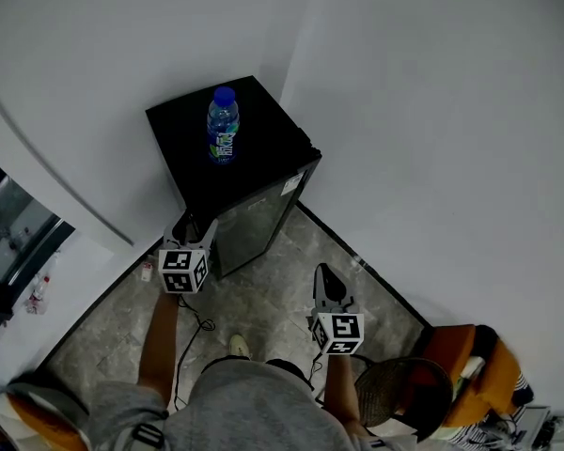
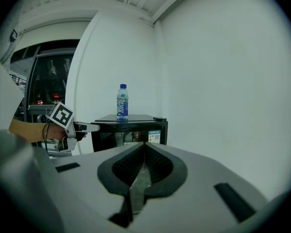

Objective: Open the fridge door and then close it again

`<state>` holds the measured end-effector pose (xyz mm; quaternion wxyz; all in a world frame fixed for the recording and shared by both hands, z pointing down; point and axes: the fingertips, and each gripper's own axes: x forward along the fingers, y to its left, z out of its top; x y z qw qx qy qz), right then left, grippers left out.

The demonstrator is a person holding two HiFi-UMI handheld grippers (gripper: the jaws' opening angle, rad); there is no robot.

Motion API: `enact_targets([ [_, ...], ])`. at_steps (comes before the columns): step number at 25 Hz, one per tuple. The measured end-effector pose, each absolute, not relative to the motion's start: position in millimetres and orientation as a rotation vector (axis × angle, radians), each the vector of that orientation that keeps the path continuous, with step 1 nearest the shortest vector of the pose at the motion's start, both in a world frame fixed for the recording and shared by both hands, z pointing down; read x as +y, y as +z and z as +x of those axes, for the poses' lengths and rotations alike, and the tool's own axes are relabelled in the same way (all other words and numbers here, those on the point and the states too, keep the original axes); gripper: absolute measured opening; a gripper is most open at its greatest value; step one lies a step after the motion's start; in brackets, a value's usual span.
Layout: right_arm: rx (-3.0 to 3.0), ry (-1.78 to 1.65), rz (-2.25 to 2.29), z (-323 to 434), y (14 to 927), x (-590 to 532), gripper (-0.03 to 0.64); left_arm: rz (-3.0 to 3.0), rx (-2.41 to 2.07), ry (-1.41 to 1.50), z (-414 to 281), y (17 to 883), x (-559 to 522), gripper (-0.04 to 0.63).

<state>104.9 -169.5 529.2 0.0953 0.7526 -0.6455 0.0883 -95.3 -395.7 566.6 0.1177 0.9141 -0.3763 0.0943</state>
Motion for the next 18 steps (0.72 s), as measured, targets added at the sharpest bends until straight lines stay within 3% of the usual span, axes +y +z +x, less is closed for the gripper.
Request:
enact_targets([
  [18,-1.915,0.266,2.250,108.1,531.0,-155.6,0.025,2.658,-1.174,0.299,-98.7,567.4,-388.1,0.244],
])
